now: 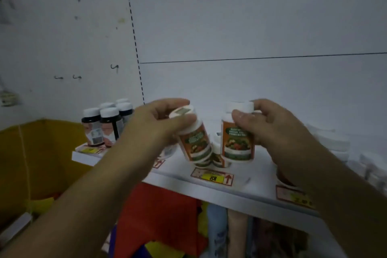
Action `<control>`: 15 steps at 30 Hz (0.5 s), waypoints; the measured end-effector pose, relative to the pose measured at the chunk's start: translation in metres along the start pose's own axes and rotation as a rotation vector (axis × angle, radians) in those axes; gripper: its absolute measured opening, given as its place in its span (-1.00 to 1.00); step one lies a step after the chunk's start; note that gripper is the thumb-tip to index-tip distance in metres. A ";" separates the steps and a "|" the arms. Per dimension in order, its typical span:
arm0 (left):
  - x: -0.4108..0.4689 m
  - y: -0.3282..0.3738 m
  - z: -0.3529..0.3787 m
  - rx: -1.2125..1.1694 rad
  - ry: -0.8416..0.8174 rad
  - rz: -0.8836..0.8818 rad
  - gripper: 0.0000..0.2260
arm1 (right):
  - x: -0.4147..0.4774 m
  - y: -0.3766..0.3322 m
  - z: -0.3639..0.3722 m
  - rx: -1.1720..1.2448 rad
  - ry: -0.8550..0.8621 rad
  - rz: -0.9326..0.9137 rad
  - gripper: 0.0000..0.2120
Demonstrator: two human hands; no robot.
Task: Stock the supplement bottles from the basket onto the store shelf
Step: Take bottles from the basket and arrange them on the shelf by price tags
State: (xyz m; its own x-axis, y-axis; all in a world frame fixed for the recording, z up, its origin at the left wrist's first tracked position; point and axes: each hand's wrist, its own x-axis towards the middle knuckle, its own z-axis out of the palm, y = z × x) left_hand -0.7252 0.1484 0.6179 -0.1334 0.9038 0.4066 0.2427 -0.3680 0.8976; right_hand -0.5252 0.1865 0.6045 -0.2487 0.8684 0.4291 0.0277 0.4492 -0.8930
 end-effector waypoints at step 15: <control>0.175 -0.044 0.029 0.494 -0.482 -0.159 -0.82 | 0.144 0.039 0.012 -0.728 -0.122 0.451 -0.73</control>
State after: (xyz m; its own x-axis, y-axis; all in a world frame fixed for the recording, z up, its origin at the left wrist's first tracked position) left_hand -0.7311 0.3291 0.6449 0.2095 0.9763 0.0536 0.6781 -0.1845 0.7115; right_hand -0.5711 0.3271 0.6301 -0.1660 0.9861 0.0001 0.7516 0.1266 -0.6474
